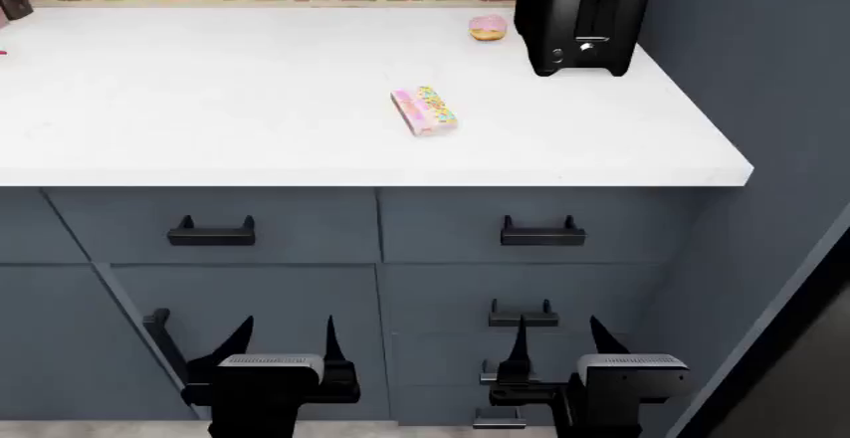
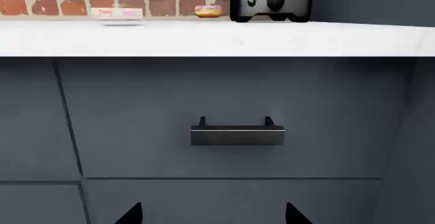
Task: Pick the bar and peanut butter from the counter and place them in the cabinets closest to them.
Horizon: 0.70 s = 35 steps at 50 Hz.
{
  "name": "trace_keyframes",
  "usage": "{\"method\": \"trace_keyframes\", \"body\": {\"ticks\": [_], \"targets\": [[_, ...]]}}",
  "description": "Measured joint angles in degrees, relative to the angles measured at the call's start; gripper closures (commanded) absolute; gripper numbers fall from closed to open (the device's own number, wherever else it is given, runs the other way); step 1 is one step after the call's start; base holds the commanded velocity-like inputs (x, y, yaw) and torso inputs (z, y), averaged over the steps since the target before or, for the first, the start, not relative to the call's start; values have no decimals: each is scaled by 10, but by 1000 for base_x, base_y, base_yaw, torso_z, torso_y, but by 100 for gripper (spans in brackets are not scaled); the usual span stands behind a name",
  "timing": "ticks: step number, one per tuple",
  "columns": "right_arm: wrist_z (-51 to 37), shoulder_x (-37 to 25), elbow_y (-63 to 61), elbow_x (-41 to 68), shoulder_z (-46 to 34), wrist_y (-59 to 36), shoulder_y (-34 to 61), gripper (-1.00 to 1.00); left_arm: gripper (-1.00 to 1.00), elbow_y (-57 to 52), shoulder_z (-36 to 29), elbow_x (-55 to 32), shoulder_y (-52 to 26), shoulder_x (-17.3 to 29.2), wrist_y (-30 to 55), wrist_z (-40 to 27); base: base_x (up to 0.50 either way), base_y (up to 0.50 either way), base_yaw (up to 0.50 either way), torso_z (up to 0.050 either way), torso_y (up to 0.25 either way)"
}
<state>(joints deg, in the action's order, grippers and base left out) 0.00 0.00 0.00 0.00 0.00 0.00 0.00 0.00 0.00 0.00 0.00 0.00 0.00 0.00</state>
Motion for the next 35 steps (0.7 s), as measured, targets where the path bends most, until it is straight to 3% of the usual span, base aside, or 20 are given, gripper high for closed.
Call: {"method": "trace_keyframes", "body": {"ticks": [4, 15, 30, 35], "targets": [[-4, -3, 0, 4, -4, 0, 0, -100, -100, 3, -4, 2, 1, 4, -11, -7, 0, 0, 0, 6, 0], [-21, -20, -46, 35, -14, -16, -7, -100, -100, -20, -27, 18, 20, 27, -69, -21, 0, 0, 0, 50, 46], [-68, -62, -416, 85, -24, -327, 91, -100, -100, -241, -20, 15, -58, 39, 79, -46, 0, 0, 0, 50, 43], [-79, -70, -473, 92, -29, -384, 114, -100, -100, -293, -22, 15, -72, 43, 122, -52, 53, 413, 0, 0, 0]]}}
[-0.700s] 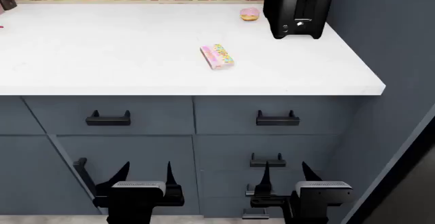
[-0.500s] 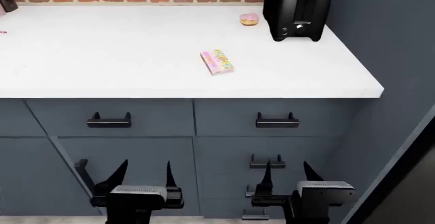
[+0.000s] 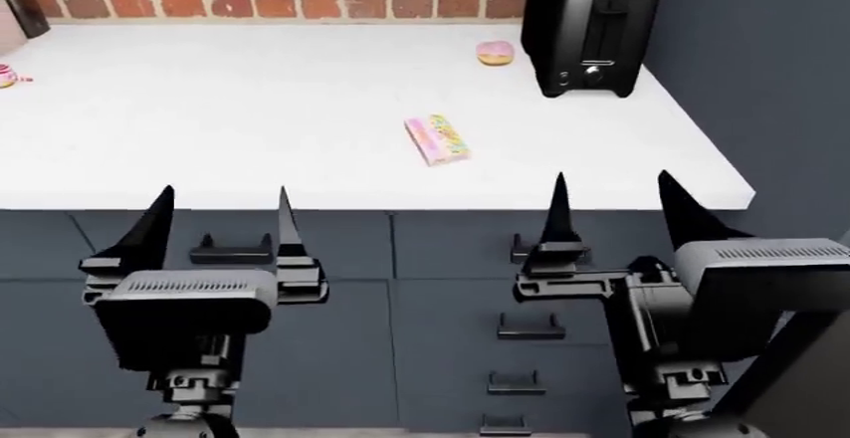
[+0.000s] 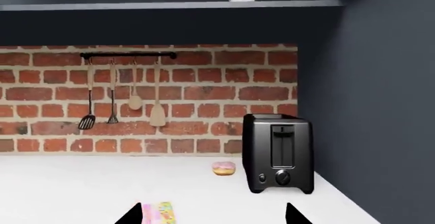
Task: Pick the bar and peanut butter from the counter and place them in the cabinets closest to them.
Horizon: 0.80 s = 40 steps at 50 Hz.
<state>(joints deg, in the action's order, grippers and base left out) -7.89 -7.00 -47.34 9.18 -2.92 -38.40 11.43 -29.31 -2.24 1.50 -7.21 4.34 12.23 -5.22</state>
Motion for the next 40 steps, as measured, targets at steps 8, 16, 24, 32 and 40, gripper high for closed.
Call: {"method": "trace_keyframes", "body": {"ticks": [8, 16, 24, 32, 40], "targets": [[-16, -10, -59, 2, -16, -51, 18, -100, -100, -59, 4, 3, -11, 5, 33, -18, 241, 485, 0, 0, 0], [-27, -24, -91, -1, -35, -63, 23, -100, -100, -90, 6, -1, -17, 9, 49, -32, 483, 174, 0, 0, 0], [-31, -40, -108, 1, -50, -59, 23, -100, -100, -108, 2, -5, -18, 14, 60, -41, 500, 1, 0, 0, 0], [-35, -49, -113, 10, -56, -56, 24, -100, -100, -119, -3, -11, -18, 19, 68, -47, 500, 0, 0, 0, 0], [-39, -50, -112, 30, -52, -58, 26, -100, -100, -122, -8, -16, -17, 25, 72, -52, 500, 0, 0, 0, 0]]}}
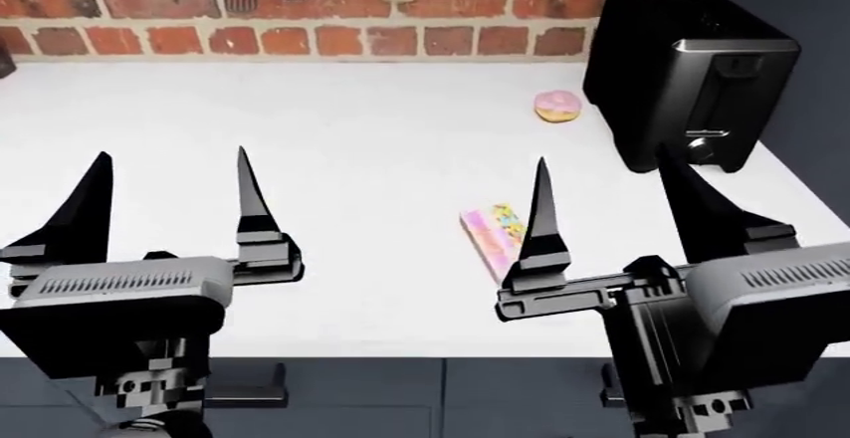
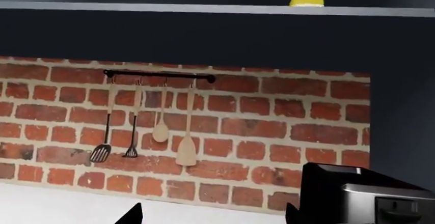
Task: Pick the bar and peanut butter from the counter and place them in the cabinets closest to them.
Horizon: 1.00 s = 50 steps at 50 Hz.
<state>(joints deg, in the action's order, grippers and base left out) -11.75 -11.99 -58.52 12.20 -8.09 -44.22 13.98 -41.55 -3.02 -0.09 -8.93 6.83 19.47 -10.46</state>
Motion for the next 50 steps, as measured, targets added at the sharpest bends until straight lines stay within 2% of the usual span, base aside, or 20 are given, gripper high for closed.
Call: {"method": "trace_keyframes", "body": {"ticks": [6, 25, 50], "targets": [[-2, 4, 3, 27, 11, -26, 9, -100, -100, -1, -3, -3, -1, 4, 2, -4, 167, 0, 0, 0, 3], [5, 18, 42, 150, 60, -255, 64, -100, -100, -6, -11, -11, 1, 17, 3, -15, 0, 0, 0, 0, 0], [14, -3, 178, 163, 23, -305, 98, -100, -100, -8, -19, -20, 0, 30, 5, -25, 0, 0, 0, 0, 0]]}}
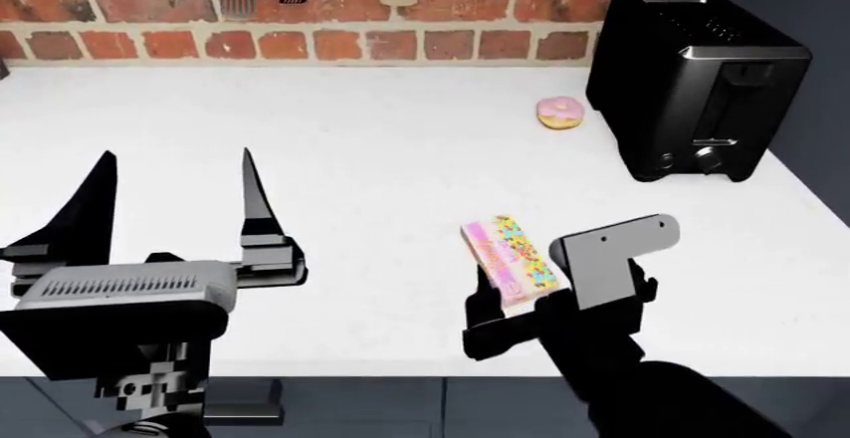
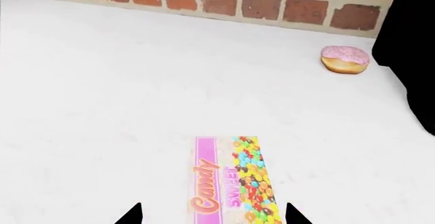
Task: Pick the bar and peanut butter from the counter and place them in the cabinets closest to them.
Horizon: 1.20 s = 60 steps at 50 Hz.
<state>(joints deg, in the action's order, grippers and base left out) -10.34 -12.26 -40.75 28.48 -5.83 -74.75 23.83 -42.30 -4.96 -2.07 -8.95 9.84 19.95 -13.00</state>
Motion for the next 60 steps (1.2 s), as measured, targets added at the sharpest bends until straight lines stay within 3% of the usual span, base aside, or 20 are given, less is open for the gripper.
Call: {"method": "trace_keyframes", "body": {"ticks": [37, 38, 60], "targets": [[18, -19, 157, -15, -49, 38, 53, -100, -100, -9, -8, -13, 0, 15, 0, -14, 0, 0, 0, 0, 0], [19, -19, 160, -15, -49, 40, 54, 100, -100, -10, -8, -14, 0, 16, 0, -14, 11, 0, 0, 0, 0], [5, -27, 154, -11, -56, 57, 49, 100, -100, -13, -11, -20, 0, 23, -1, -22, 1, 0, 1, 0, 0]]}}
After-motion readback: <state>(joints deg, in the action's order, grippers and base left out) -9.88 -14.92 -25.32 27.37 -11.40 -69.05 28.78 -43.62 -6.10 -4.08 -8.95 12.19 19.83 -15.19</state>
